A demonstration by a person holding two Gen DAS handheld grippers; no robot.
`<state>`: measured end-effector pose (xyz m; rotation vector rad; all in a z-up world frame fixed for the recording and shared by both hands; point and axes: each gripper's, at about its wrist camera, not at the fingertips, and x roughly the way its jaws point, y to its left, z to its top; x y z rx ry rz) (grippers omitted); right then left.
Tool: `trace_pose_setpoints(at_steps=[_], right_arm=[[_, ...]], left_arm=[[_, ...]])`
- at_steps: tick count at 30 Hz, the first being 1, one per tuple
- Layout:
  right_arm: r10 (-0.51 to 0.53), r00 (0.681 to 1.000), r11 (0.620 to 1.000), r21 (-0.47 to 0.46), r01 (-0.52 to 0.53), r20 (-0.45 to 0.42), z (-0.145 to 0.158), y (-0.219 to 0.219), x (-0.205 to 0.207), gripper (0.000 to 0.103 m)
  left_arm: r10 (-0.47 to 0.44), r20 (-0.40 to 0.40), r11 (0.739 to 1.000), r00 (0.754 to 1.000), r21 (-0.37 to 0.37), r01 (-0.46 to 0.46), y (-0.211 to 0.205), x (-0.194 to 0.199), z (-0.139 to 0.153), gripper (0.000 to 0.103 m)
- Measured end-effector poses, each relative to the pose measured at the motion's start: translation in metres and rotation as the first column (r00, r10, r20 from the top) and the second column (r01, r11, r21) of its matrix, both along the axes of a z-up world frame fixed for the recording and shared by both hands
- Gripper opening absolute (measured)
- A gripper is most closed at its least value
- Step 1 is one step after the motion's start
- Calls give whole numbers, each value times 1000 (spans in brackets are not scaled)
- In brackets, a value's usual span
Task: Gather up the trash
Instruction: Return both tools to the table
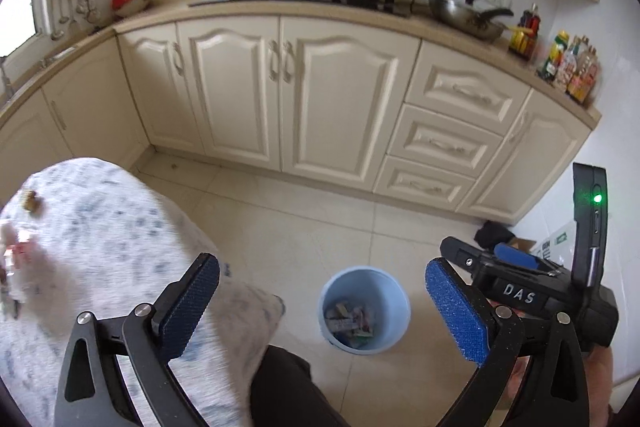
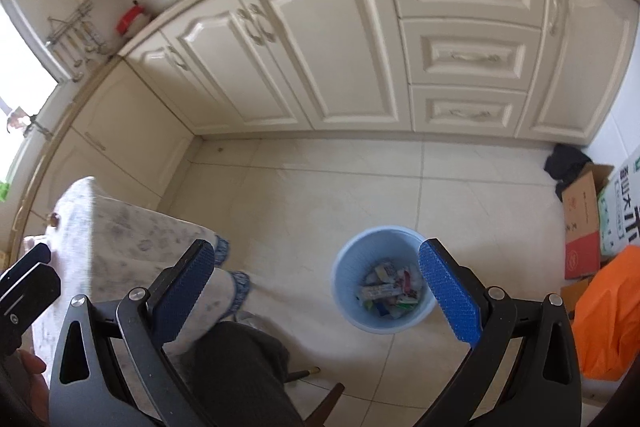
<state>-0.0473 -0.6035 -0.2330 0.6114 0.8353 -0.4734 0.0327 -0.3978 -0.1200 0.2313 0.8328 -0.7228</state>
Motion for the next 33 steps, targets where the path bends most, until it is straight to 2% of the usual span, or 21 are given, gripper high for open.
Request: trace_pose_setpoints(at_steps=[3,7,11,14,23,29,33], right_arm=[[52,997,998,-27,-51,50,27,25,12,103],[136,986,989,-64,-131,99,58,62,31,103],[222,966,973,-100,-209,136,81,104,49,103],[283,946,956,-120,-266,158,95,135,64,103],[456,868,887,-178,-426,198,127,233,92,103],[554,808,828,-237,-508,204,143,290,101,103],[611,766,785,-278,-554,198,152,324,107,103]], left_arm=[[58,48,998,997,-29,-57,48,-17,18,102],[155,64,985,986,-90,-149,114,-37,41,102],[264,96,959,960,-129,-251,179,-57,59,102],[340,119,935,933,-147,-322,226,-73,70,102],[515,157,854,843,-184,-487,322,-130,92,102],[602,170,796,780,-201,-570,359,-146,104,102],[642,171,765,748,-213,-608,378,-150,108,102]])
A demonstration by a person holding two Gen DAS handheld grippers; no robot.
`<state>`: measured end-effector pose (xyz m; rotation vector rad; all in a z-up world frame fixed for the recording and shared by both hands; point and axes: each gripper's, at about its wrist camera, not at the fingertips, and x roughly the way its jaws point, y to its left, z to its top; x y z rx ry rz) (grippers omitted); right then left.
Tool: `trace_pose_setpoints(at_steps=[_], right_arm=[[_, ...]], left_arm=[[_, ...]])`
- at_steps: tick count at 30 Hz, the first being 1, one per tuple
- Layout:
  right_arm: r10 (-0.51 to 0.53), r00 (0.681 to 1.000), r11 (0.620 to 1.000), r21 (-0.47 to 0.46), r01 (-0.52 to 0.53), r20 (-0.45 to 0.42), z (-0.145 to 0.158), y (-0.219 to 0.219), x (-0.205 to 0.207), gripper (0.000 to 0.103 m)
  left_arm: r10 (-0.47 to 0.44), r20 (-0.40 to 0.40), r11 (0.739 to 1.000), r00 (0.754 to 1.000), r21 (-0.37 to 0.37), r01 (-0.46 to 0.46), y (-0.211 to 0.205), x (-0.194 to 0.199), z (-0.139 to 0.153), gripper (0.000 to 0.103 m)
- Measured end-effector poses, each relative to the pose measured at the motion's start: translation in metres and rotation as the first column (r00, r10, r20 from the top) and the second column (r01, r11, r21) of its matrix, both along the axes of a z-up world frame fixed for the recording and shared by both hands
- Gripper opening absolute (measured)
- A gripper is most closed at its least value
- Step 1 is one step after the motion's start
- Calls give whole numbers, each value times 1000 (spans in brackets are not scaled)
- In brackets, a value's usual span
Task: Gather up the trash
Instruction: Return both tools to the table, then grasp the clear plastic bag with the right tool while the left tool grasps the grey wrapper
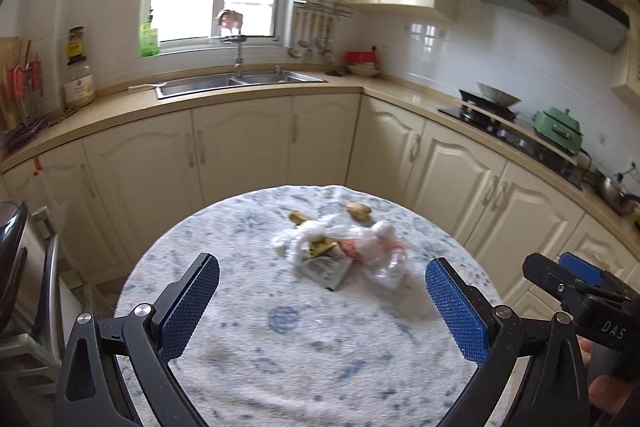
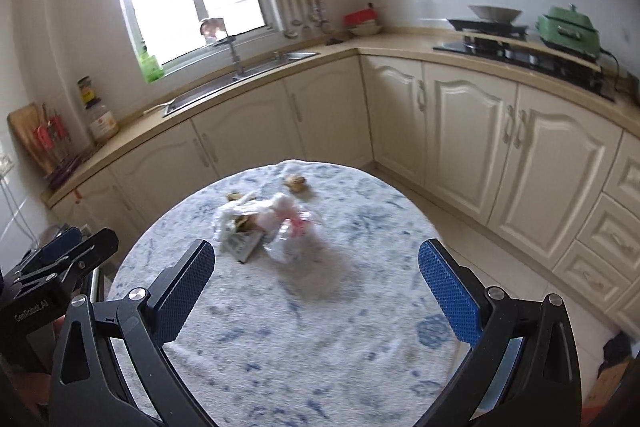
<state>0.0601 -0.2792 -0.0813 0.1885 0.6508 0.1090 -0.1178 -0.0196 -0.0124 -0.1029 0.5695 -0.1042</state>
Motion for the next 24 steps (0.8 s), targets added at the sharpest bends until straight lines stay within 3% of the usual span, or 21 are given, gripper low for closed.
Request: trace_pose_setpoints(at_steps=[13,24], right_arm=[[100,995,993,-56,-100,-8,-5,50,24,103],[101,984,992,-55,-110,-146,-61,46,87,103]], left_arm=[[31,-24,999,999,-20,-31,31,54,-11,102],[36,-126,999,991,-23,-39,27,130,-55,102]])
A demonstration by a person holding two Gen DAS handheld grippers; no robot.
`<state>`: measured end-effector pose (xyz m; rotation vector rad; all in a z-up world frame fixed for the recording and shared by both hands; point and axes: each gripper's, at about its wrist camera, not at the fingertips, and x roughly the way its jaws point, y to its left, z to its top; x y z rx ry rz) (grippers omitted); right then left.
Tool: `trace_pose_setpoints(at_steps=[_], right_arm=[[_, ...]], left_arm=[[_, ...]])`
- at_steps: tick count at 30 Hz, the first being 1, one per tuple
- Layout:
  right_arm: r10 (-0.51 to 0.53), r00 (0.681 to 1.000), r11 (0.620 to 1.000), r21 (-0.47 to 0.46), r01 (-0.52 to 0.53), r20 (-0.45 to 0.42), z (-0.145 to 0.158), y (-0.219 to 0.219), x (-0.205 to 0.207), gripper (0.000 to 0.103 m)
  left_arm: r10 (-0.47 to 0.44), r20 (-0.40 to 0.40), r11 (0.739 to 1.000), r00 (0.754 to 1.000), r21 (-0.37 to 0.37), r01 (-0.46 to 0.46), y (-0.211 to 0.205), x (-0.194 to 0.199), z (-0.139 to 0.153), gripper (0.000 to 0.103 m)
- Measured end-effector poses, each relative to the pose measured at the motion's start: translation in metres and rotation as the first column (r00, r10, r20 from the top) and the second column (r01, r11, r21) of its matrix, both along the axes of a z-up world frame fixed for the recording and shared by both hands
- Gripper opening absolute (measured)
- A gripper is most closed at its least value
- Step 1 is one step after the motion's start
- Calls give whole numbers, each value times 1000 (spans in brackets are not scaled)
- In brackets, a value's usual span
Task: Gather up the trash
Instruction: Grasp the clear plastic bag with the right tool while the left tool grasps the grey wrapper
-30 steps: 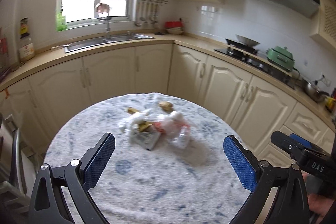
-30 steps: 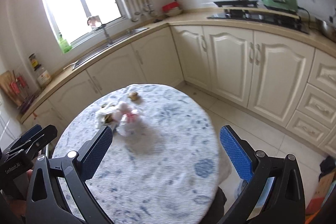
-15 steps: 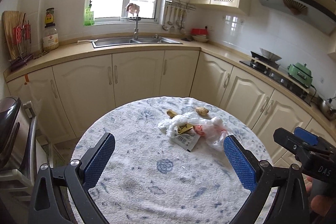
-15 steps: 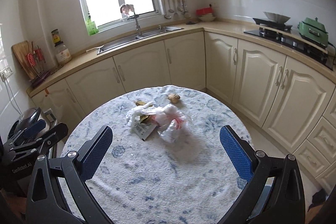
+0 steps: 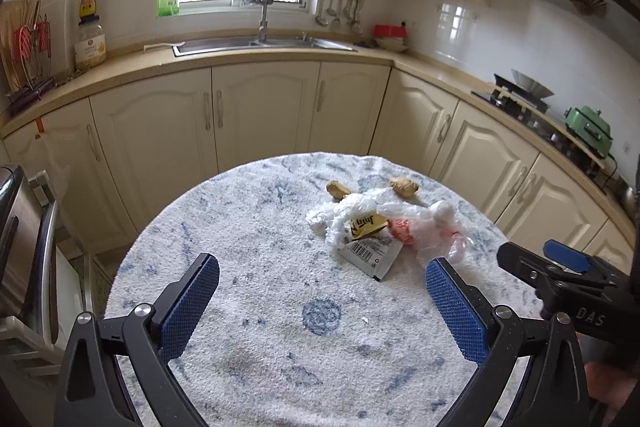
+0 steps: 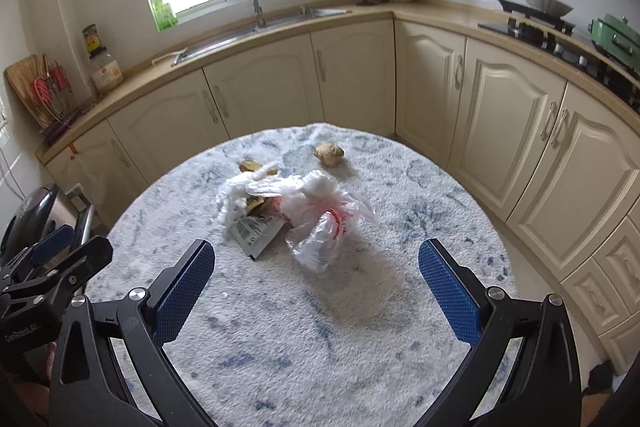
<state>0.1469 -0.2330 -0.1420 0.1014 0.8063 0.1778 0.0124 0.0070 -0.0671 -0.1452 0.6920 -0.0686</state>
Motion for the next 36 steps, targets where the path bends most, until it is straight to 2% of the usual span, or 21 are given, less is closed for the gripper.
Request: trace_pose_setpoints(at_steps=[7,12,13,15,16,18,20,28,36], right_arm=[[16,995,1000,-7,-17,-103,-48,4,63,103],[72,984,997,7,-72,-163,-79,13,104,102],[81,983,997,14,-80,-167,-84,15,108,99],[103,978,994,43,-97,-183,-94,15,117,72],[123,975,991,68,-112,-187,-97,15,119,68],[131,977,991,40,-126,-169,-98,16,115,55],[139,976,989,76,-128,-167,-96,10,110,51],[46,987,995,94,-32,-151,-83,-36,77,50],[-10,989,994,104,26,-151,-77,-58,67,50]], left_arm=[[-6,-89,1000,996,12,7,-14,57,-38,102],[1,-147,1000,989,18,1,-24,87,-64,102],[2,-155,1000,988,18,1,-25,91,-67,102],[4,-168,1000,986,22,-1,-29,101,-74,102],[5,-172,1000,985,25,-1,-30,105,-77,102],[1,-177,1000,984,26,4,-34,114,-80,102],[-7,-180,1000,984,28,12,-38,123,-82,102],[-61,-180,996,982,52,71,-64,159,-99,102],[-143,-184,981,973,104,164,-93,187,-123,99]])
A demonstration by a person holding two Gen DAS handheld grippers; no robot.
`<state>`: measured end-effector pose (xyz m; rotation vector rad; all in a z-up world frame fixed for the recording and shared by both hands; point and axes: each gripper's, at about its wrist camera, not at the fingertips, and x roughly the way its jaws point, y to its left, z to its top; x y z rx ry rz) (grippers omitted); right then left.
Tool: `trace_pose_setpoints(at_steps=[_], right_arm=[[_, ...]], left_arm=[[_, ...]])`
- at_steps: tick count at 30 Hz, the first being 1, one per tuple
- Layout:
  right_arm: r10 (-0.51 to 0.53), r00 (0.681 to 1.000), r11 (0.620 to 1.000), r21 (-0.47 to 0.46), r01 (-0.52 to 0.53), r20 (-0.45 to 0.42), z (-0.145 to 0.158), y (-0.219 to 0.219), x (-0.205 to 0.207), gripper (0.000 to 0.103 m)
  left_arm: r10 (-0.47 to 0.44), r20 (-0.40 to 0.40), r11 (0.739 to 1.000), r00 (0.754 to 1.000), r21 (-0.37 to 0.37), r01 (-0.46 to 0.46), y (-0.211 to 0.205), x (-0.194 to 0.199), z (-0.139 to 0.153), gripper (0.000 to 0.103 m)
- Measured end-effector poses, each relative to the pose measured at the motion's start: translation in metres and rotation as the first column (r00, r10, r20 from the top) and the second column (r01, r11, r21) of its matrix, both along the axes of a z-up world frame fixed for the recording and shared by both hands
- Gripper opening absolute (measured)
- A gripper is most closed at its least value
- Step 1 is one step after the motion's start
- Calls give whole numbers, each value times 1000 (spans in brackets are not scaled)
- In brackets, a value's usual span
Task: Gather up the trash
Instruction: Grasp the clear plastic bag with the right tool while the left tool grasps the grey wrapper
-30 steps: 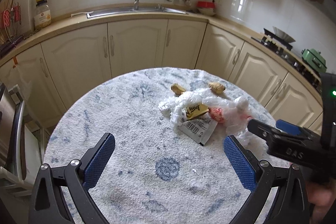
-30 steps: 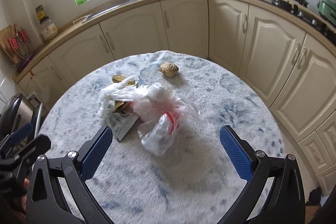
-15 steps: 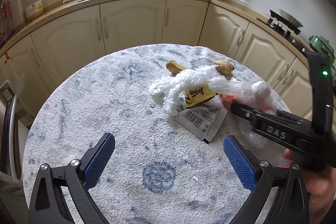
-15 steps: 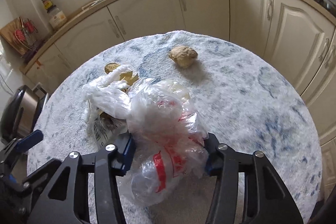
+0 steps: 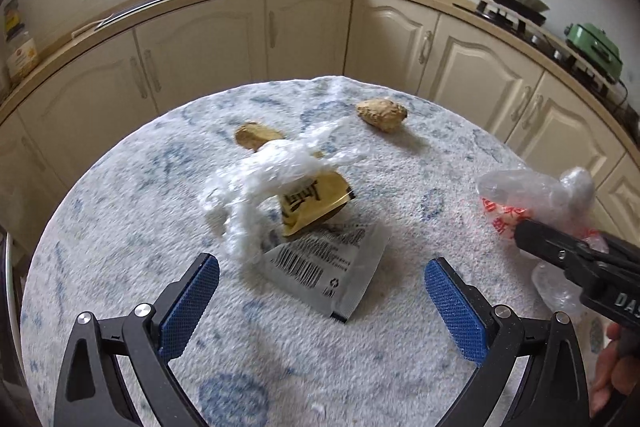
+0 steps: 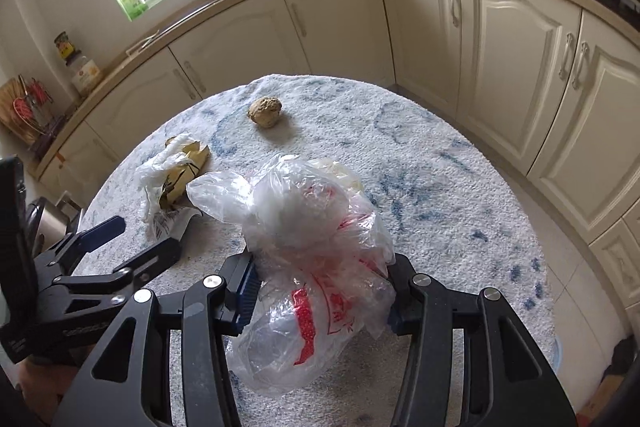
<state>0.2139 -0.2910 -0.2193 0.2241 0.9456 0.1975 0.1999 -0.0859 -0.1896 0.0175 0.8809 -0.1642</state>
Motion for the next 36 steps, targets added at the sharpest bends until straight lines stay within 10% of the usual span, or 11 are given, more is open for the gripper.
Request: trace_pose_setpoints(at_steps=[12,22,36], right_arm=[[20,1000,1000,13,-20,-8,-1,6,-8,50],[30,1000,999,16,-30,-6,3,11,-24,50],[22,995,999,30,-25,94,51,2,-75,50]], left_arm=[[34,-27,995,999,-93,-37,33,17,-17,37],[85,-37,979,996,-181,-90,62,-16,-16,32],[6,121,985,993,-171,15,41,-103,60,31]])
